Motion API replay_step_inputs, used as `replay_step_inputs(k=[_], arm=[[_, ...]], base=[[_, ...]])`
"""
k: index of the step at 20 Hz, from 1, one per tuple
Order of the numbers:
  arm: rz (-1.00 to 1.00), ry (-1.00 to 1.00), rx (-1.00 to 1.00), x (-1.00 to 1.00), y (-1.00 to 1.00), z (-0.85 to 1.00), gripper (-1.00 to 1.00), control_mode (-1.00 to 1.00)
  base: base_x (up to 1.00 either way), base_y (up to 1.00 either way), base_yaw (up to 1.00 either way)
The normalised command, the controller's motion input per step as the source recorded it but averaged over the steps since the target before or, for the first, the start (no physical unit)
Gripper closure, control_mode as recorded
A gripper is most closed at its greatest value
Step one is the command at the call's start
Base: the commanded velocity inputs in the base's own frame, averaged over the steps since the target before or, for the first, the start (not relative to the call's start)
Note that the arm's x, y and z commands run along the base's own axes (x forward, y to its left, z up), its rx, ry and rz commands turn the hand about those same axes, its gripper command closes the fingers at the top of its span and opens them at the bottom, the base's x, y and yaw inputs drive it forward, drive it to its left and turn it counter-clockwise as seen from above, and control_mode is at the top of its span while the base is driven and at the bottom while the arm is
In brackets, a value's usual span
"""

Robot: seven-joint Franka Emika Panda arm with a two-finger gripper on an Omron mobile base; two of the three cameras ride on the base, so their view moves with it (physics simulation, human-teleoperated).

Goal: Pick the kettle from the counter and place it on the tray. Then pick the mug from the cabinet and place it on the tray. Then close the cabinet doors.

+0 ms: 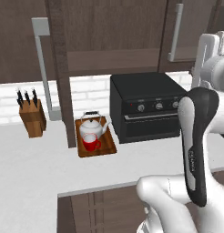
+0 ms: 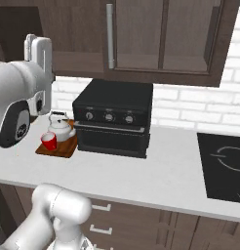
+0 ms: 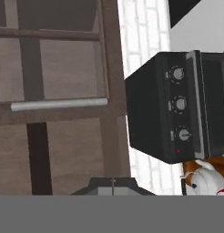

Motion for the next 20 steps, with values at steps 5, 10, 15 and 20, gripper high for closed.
replay_step_inputs(k=[5, 10, 15, 20], arm=[[0.0, 0.0, -0.07, -0.71, 1.0, -0.01, 1.0, -1.0], [0.0, -0.06, -0.08, -0.72, 1.0, -0.08, 1.0, -1.0], [0.0, -0.13, -0.07, -0.58, 1.0, -0.16, 1.0, -1.0], [-0.03, -0.07, -0.01, -0.04, 0.71, -0.15, 1.0, -1.0]], base=[[0.0, 0.0, 0.0], [0.0, 0.0, 0.0], [0.0, 0.0, 0.0], [0.0, 0.0, 0.0]])
